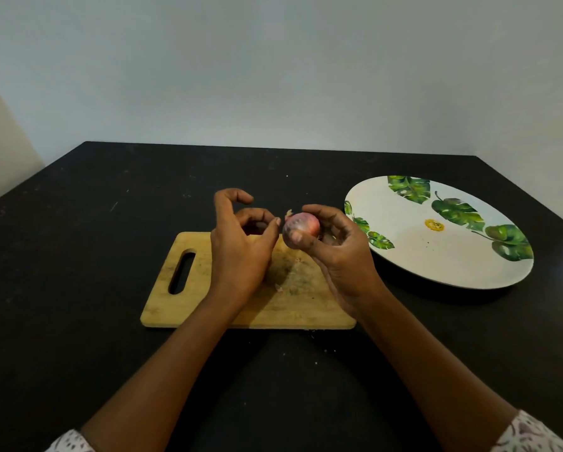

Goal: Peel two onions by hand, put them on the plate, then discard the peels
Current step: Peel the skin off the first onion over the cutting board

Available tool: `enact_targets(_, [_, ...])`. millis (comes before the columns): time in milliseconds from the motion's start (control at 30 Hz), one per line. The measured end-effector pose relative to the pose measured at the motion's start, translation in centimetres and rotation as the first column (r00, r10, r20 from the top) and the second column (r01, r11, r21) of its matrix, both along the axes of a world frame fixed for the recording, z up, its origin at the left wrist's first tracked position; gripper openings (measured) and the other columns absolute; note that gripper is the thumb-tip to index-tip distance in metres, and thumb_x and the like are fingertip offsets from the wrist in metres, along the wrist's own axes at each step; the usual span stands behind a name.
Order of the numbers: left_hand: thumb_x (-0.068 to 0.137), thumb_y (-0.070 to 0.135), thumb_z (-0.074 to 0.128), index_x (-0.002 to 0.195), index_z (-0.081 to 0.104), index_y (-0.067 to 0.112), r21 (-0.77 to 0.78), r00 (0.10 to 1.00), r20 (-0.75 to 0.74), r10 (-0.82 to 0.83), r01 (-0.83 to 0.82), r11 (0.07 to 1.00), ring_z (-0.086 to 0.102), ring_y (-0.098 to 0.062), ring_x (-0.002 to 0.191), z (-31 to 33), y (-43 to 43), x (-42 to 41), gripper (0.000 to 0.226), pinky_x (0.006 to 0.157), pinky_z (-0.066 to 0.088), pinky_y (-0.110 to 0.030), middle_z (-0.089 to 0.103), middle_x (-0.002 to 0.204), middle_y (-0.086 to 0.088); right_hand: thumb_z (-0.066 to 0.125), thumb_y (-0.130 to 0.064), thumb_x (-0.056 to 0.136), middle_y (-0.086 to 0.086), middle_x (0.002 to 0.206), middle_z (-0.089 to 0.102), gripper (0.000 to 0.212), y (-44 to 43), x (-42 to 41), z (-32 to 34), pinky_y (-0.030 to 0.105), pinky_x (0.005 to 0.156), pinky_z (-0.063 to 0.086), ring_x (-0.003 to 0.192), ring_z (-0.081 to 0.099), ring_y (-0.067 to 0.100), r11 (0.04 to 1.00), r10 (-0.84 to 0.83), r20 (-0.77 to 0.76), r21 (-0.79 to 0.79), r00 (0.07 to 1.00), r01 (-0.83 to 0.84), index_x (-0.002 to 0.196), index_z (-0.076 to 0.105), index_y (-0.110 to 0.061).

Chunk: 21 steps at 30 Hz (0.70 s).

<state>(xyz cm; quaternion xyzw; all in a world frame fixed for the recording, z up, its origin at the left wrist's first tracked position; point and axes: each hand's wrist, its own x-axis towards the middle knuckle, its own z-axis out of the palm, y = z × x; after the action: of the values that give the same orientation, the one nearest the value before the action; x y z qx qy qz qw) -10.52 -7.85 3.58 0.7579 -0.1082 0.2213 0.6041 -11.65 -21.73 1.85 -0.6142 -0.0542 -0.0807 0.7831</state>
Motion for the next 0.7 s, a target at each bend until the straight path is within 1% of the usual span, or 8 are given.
enact_targets(133, [0.082,0.003,0.067,0.114,0.035,0.021,-0.012,0.999,0.029,-0.020,0.020,1.000,0.062,-0.003,0.080,-0.12,-0.20,-0.19,0.049,0.073,0.047,-0.010,0.063,0.084,0.002,0.081,-0.005,0.066,0.008,0.114,0.064,0.045,-0.04,-0.14,0.13,0.025,0.080,0.055,0.109,0.064,0.018,0.998,0.003,0.045,-0.063,0.999,0.000,0.106,0.064,-0.016])
enact_targets(200, [0.082,0.001,0.066,0.119,0.034,0.021,-0.035,0.999,0.038,-0.012,0.014,0.999,0.063,-0.002,0.085,-0.09,-0.18,-0.23,0.053,0.075,0.047,-0.010,0.064,0.090,0.002,0.080,0.001,0.067,0.007,0.114,0.064,0.045,0.05,-0.15,0.09,0.023,0.079,0.054,0.109,0.064,0.017,0.997,0.005,0.059,-0.076,0.998,-0.001,0.105,0.064,-0.017])
enact_targets(267, [0.081,0.005,0.068,0.121,0.036,0.021,-0.057,1.000,0.020,-0.014,0.015,0.998,0.064,-0.002,0.085,-0.03,-0.09,-0.21,0.054,0.075,0.048,-0.011,0.065,0.092,0.003,0.080,0.004,0.067,0.006,0.113,0.064,0.046,0.11,-0.19,0.15,0.023,0.079,0.055,0.109,0.063,0.017,0.996,0.002,0.074,-0.088,0.997,0.005,0.104,0.064,-0.017])
enact_targets(367, [0.078,0.011,0.073,0.118,0.041,0.021,-0.071,1.000,-0.017,-0.012,0.011,0.997,0.066,0.000,0.079,-0.02,0.04,-0.10,0.052,0.072,0.051,-0.012,0.067,0.083,0.004,0.080,0.005,0.066,0.004,0.112,0.064,0.047,0.09,-0.23,0.22,0.025,0.080,0.055,0.109,0.063,0.017,0.995,-0.001,0.099,-0.102,0.995,0.011,0.105,0.064,-0.017])
enact_targets(467, [0.079,0.009,0.071,0.114,0.043,0.022,-0.047,1.000,-0.030,-0.008,0.007,0.999,0.064,0.002,0.076,0.03,0.07,0.04,0.047,0.069,0.049,-0.009,0.066,0.080,0.004,0.080,0.004,0.067,0.002,0.110,0.065,0.046,0.09,-0.33,0.25,0.024,0.080,0.055,0.108,0.064,0.015,0.995,0.007,0.110,-0.102,0.994,0.004,0.104,0.064,-0.017])
enact_targets(567, [0.084,0.004,0.064,0.109,0.038,0.023,-0.037,0.999,-0.029,-0.029,0.028,0.999,0.062,0.003,0.080,-0.02,-0.01,0.07,0.041,0.070,0.046,-0.006,0.063,0.083,0.003,0.078,0.005,0.069,-0.002,0.104,0.066,0.042,0.25,-0.59,0.38,0.021,0.077,0.054,0.103,0.066,0.010,0.996,0.013,0.112,-0.090,0.994,-0.003,0.103,0.064,-0.016])
enact_targets(633, [0.088,0.001,0.057,0.104,0.036,0.023,0.008,0.998,-0.016,-0.059,0.059,0.998,0.059,0.006,0.083,-0.28,-0.14,0.02,0.035,0.071,0.045,-0.006,0.059,0.087,0.004,0.079,0.003,0.069,-0.005,0.101,0.066,0.040,0.46,-0.72,0.41,0.018,0.076,0.054,0.099,0.066,0.006,0.994,-0.001,0.118,-0.110,0.993,0.014,0.101,0.064,-0.016])
enact_targets(700, [0.091,-0.001,0.050,0.097,0.035,0.028,0.067,0.995,-0.011,-0.096,0.096,0.993,0.057,0.006,0.085,-0.62,-0.28,-0.03,0.033,0.071,0.046,-0.007,0.054,0.090,0.005,0.080,0.000,0.069,-0.004,0.101,0.065,0.040,0.53,-0.70,0.28,0.016,0.075,0.053,0.097,0.066,0.003,0.988,-0.017,0.128,-0.150,0.992,0.037,0.101,0.063,-0.017])
